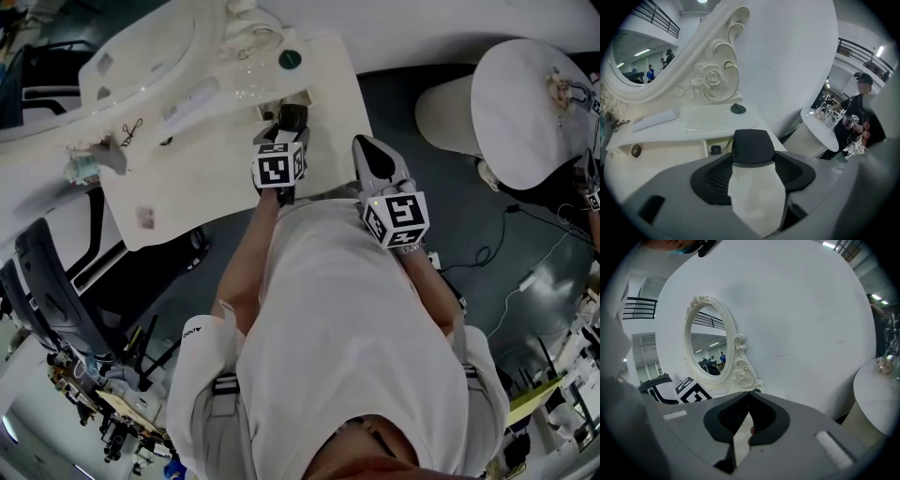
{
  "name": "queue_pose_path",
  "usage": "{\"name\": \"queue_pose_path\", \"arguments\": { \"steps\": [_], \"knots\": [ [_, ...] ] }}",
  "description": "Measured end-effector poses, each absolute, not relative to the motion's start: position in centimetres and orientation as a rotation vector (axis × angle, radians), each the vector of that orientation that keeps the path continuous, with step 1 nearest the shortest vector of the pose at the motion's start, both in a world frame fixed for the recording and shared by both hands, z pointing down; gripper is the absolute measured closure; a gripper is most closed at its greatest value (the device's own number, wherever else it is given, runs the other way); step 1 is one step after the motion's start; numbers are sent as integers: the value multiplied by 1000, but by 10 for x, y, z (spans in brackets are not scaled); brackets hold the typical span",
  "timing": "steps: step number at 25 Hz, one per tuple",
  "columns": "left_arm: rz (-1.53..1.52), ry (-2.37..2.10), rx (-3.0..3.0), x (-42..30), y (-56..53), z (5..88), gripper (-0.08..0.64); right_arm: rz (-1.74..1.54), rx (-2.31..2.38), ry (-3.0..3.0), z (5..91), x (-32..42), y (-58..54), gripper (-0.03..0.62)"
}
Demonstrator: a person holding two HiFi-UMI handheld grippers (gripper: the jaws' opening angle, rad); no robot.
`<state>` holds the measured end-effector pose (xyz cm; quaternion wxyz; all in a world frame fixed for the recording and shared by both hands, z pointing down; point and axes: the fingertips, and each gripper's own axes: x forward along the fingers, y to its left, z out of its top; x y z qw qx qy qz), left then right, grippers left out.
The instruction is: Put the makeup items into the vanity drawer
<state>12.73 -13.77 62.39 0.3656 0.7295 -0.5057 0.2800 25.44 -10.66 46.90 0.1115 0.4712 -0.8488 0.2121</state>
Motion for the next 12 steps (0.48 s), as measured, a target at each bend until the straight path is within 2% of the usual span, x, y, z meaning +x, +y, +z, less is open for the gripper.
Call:
{"name": "queue_pose_path", "arguments": {
  "steps": [12],
  "knots": [
    [706,-1291,1786,137,-155,640,272,658,1335,-2493,476,272,-124,583]
  ]
}}
